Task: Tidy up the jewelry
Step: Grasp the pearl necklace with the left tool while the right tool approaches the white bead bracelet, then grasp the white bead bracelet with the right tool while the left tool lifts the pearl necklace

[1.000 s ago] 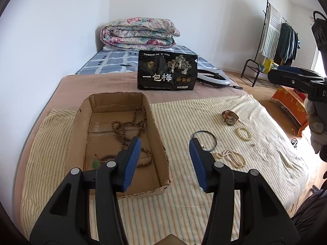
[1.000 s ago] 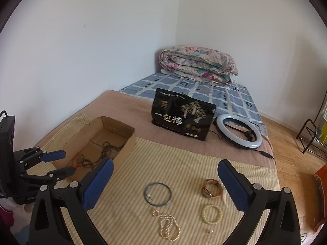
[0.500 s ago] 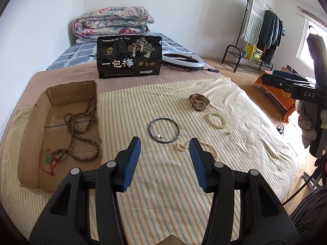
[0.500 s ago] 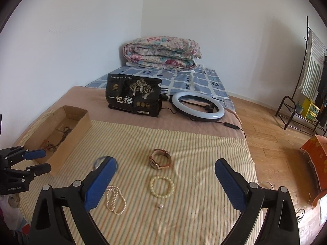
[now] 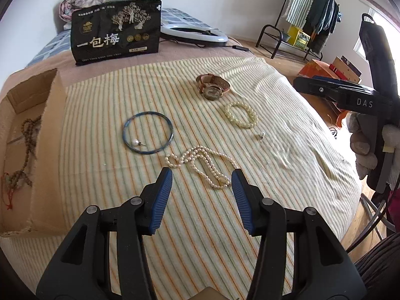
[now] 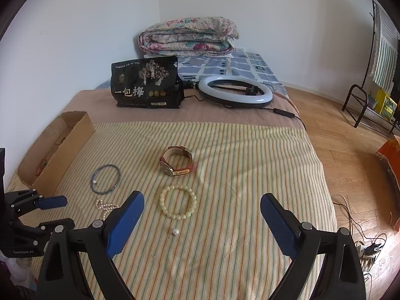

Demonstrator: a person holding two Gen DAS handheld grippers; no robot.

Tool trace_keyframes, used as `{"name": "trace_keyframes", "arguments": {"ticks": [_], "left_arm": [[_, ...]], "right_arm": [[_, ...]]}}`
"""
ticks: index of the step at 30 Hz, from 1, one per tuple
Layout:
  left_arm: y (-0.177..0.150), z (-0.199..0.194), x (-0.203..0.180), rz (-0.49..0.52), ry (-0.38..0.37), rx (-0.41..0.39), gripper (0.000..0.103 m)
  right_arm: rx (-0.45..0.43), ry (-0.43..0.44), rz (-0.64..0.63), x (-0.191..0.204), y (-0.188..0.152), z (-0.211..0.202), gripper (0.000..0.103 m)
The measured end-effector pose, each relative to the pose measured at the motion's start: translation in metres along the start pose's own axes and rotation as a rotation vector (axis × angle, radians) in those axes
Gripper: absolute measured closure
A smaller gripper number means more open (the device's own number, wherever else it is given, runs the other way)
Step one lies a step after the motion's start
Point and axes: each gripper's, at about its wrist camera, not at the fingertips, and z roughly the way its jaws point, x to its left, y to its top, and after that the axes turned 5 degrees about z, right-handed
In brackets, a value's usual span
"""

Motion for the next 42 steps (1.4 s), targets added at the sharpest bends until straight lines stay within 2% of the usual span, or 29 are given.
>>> {"name": "trace_keyframes", "arguments": {"ticks": [6, 10, 14, 21, 23, 34, 35, 37, 39, 41, 42], "left_arm": [[0.002, 0.032, -0.010, -0.029, -0.026, 0.062, 0.053], [0.003, 0.047, -0.012, -0.040, -0.012, 0.081, 0.053], [0.004, 0.056, -0.013, -0.052, 0.010, 0.087, 0.053], [0.011, 0.063, -0.012, -0.081, 0.012, 0.085, 0.053], [0.012, 0.066, -0.014, -0.068, 0.031, 0.084, 0.053], [0.017, 0.081, -0.029, -0.008, 0.138, 0.083, 0.053], [0.017, 0.081, -0.030, -0.002, 0.145, 0.079, 0.055], [0.014, 0.078, -0.028, -0.004, 0.161, 0.069, 0.067], [0.011, 0.075, -0.020, -0.025, 0.153, 0.061, 0.084], [0.007, 0.072, -0.012, -0.049, 0.146, 0.056, 0.095], [0.006, 0.070, -0.007, -0.067, 0.128, 0.054, 0.096]], "right_arm": [[0.054, 0.024, -0.013, -0.001, -0.005, 0.028, 0.007], [0.100, 0.026, -0.015, -0.002, -0.005, 0.051, 0.009], [0.151, 0.014, -0.009, -0.006, -0.005, 0.075, 0.018], [0.195, 0.006, 0.007, -0.011, -0.005, 0.098, 0.027], [0.207, 0.008, 0.009, -0.011, -0.005, 0.103, 0.031], [0.224, -0.017, -0.001, -0.007, -0.004, 0.114, 0.031], [0.227, -0.019, -0.003, -0.007, -0.004, 0.115, 0.031], [0.229, -0.024, -0.006, -0.006, -0.005, 0.116, 0.031], [0.234, -0.030, -0.009, -0.005, -0.005, 0.118, 0.031], [0.237, -0.034, -0.013, -0.004, -0.006, 0.119, 0.031], [0.239, -0.035, -0.016, -0.003, -0.006, 0.120, 0.032]]}}
